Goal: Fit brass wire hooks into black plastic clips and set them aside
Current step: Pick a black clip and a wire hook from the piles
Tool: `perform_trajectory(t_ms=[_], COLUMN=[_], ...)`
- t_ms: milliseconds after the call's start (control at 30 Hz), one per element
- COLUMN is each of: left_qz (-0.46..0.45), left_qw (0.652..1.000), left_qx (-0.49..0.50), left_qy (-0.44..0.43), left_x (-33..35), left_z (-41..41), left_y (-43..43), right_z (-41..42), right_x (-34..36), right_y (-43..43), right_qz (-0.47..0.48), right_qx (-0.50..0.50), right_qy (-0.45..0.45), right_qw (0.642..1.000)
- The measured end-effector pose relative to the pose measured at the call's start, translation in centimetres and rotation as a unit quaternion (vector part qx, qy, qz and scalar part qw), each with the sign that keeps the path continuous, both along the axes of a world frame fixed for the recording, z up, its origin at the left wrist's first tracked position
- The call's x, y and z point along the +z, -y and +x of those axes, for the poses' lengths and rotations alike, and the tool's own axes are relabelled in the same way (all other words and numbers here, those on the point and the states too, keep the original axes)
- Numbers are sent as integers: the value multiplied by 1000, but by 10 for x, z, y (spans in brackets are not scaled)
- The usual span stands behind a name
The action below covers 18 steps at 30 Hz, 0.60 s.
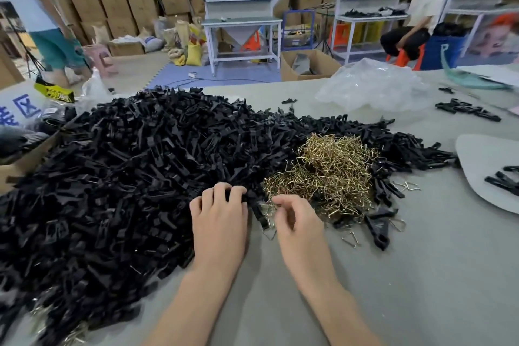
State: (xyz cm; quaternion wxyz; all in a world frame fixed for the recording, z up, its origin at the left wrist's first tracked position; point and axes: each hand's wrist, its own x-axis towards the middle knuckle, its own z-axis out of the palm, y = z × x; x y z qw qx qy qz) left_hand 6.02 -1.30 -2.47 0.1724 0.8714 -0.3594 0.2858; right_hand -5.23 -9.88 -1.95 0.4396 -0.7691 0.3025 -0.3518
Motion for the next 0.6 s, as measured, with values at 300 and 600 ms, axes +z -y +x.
perform_trajectory(t_ms=[300,600], left_qz=[-22,-210], left_qw=[999,947], left_qx=[-48,-116], left_qy=[-11,-212], left_x=[2,15], left_z=[1,-11], left_y=[-3,-12], right_z=[7,-3], right_x=[-6,2], right_y=[-11,-1], right_qz=[-232,1], right_qx=[1,3], right_qy=[-230,-11], right_qw=[945,1000])
